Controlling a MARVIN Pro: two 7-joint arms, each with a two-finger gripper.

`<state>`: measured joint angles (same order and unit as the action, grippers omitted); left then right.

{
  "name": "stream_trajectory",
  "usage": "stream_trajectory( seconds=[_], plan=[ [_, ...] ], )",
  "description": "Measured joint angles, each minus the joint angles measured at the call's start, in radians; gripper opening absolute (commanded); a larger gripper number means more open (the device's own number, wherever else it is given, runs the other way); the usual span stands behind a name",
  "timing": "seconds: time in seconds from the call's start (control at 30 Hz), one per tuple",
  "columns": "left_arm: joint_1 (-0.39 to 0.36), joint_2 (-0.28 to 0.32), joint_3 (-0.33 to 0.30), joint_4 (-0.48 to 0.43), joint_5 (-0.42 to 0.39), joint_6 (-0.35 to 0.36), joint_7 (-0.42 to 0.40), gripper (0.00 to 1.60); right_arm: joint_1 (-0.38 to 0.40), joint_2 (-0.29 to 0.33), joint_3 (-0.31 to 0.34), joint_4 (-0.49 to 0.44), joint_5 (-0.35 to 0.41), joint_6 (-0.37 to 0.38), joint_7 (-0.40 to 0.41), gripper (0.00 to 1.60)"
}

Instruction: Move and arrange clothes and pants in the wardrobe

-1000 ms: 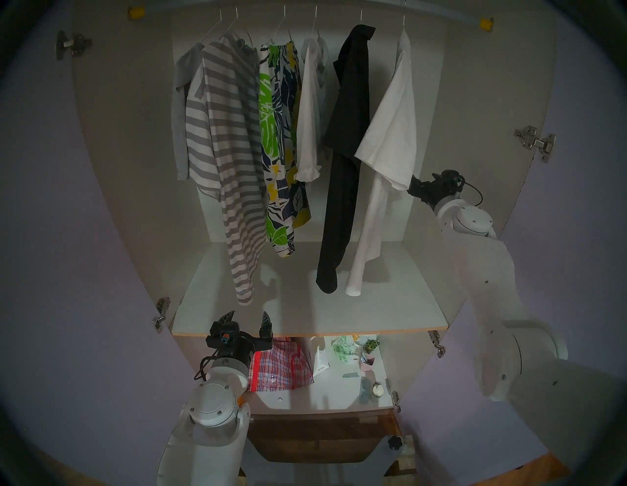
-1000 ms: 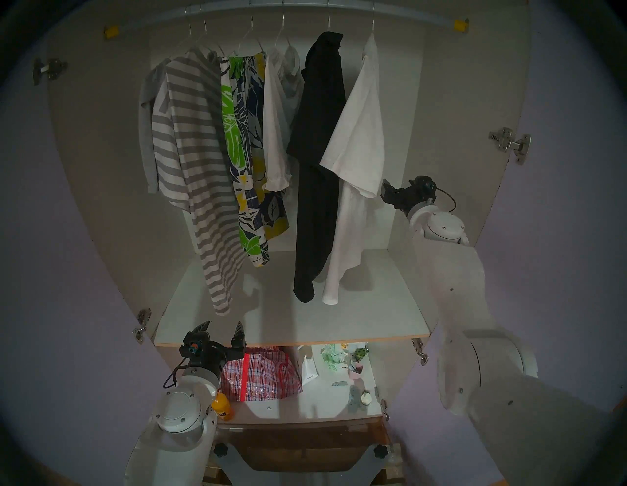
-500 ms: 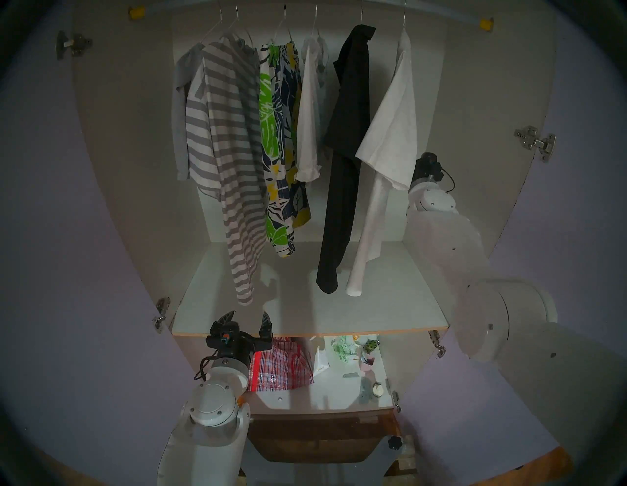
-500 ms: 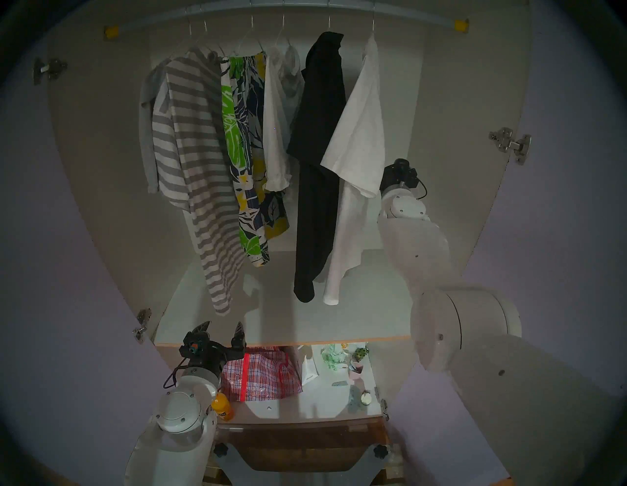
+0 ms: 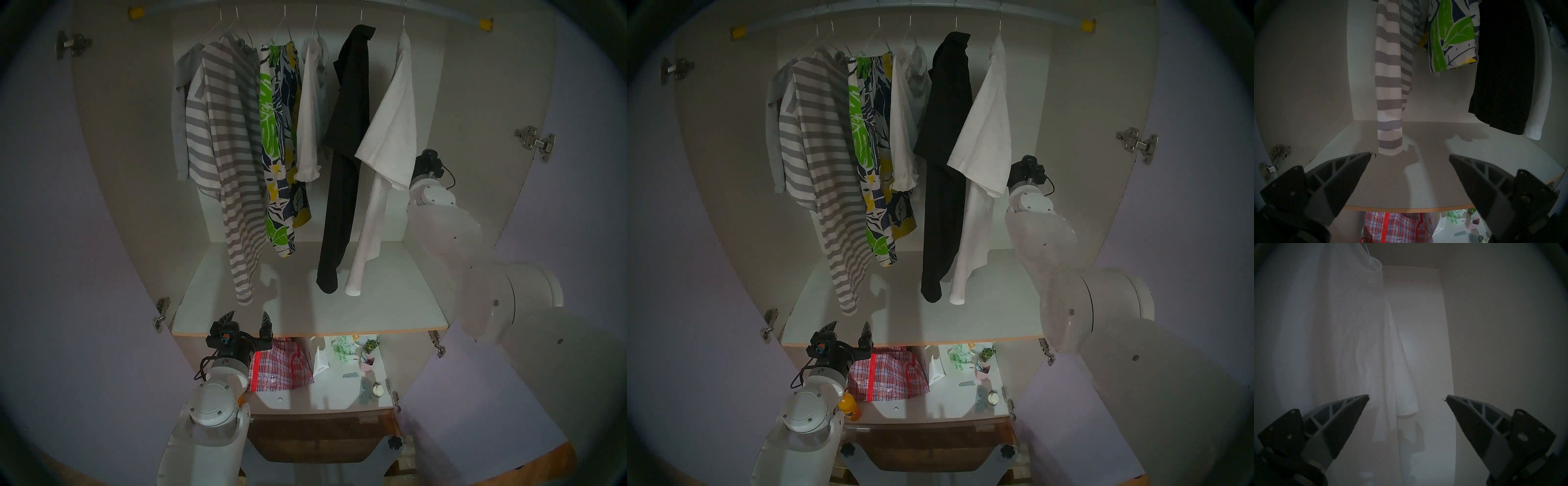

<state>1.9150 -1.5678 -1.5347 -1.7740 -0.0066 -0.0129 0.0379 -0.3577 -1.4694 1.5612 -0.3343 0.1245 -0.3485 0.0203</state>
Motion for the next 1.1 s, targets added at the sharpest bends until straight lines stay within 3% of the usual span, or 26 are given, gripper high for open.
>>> stream_trajectory(
  seconds=[0.17, 0.3, 0.87, 0.9, 0.93, 0.97, 1.0, 1.03, 1.07, 1.1],
  plan=[
    [0.000, 0.000, 0.000, 0.000, 0.000, 0.000, 0.000, 1.60, 0.106, -0.011, 0.004, 0.167, 0.007, 0.023, 0.013, 1.60],
    [0.000, 0.000, 0.000, 0.001, 0.000, 0.000, 0.001, 1.60, 0.163, -0.015, 0.006, 0.257, 0.012, 0.060, 0.089, 1.60],
    [-0.002, 0.000, 0.001, 0.006, 0.000, 0.000, 0.003, 1.60, 0.169, -0.074, -0.013, 0.245, 0.005, 0.124, 0.179, 1.60],
    [-0.002, 0.000, 0.001, 0.006, 0.000, 0.000, 0.003, 1.60, 0.170, -0.082, -0.015, 0.244, 0.005, 0.128, 0.182, 1.32],
    [-0.002, 0.000, 0.001, 0.007, 0.000, 0.000, 0.003, 1.60, 0.171, -0.091, -0.017, 0.244, 0.004, 0.133, 0.186, 1.32],
    [-0.003, 0.000, 0.001, 0.007, 0.000, 0.000, 0.004, 1.60, 0.172, -0.098, -0.018, 0.243, 0.004, 0.136, 0.191, 1.11],
    [-0.003, 0.000, 0.001, 0.008, 0.000, 0.000, 0.004, 1.60, 0.173, -0.105, -0.020, 0.242, 0.003, 0.139, 0.196, 1.14],
    [-0.003, 0.000, 0.001, 0.008, 0.000, 0.000, 0.004, 1.60, 0.174, -0.115, -0.022, 0.241, 0.003, 0.143, 0.201, 1.28],
    [-0.003, 0.000, 0.001, 0.008, 0.000, 0.000, 0.005, 1.60, 0.175, -0.123, -0.024, 0.240, 0.002, 0.146, 0.206, 1.60],
    [-0.003, 0.000, 0.001, 0.009, 0.000, 0.000, 0.005, 1.60, 0.176, -0.129, -0.025, 0.240, 0.002, 0.149, 0.209, 1.60]
  ],
)
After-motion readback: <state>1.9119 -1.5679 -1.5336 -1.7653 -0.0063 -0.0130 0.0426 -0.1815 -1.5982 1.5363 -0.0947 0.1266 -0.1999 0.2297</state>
